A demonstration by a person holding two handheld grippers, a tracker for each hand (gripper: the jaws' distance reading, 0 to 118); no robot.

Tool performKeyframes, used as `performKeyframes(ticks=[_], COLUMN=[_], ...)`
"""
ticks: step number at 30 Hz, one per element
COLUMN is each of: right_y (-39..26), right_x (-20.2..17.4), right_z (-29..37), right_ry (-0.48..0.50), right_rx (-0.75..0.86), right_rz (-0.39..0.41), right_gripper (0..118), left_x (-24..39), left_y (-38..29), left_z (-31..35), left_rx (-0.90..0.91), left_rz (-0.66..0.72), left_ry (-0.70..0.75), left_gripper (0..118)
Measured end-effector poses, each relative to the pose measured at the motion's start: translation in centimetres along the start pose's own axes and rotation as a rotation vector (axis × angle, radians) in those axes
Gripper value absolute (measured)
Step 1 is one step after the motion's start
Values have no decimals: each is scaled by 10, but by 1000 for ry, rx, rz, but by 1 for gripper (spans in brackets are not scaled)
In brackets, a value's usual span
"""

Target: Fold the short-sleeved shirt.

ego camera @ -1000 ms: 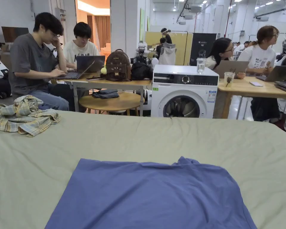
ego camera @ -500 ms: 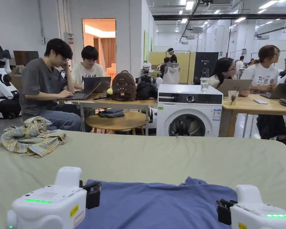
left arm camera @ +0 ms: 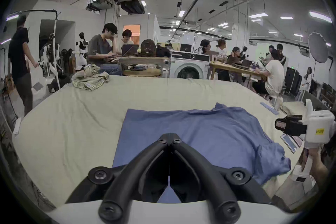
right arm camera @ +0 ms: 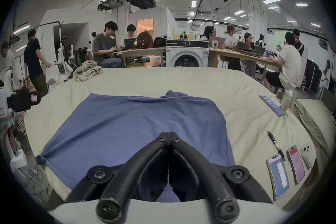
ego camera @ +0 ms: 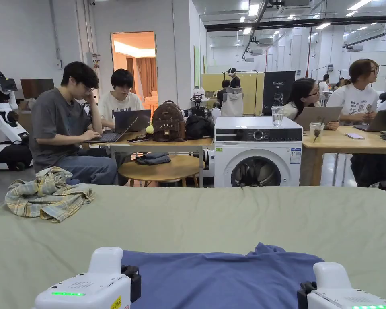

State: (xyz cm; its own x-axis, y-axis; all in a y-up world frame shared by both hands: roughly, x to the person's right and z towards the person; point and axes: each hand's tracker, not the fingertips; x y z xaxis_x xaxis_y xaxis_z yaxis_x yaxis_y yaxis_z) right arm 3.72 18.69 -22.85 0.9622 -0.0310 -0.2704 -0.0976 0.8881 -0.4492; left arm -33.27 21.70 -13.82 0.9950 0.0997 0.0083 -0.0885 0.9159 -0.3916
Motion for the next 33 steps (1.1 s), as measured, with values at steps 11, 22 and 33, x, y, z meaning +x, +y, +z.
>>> performKeyframes(ticks=[11,22,33], right_y=[-5,-24,-46], right_x=[22,27,64], right_z=[15,20,57], right_ry=[50,98,39], right_rx=[-6,-61,-89], right_rz=[-64,-129,-117], right_gripper=[0,0,0], left_x=[-70,-101,-84], left_y=[-24,-121,-147], left_z=[53,75,30], left_rx=[-92,-378,-489], left_rz=[111,143,76], left_ry=[-73,-70,-19], left_gripper=[22,46,4])
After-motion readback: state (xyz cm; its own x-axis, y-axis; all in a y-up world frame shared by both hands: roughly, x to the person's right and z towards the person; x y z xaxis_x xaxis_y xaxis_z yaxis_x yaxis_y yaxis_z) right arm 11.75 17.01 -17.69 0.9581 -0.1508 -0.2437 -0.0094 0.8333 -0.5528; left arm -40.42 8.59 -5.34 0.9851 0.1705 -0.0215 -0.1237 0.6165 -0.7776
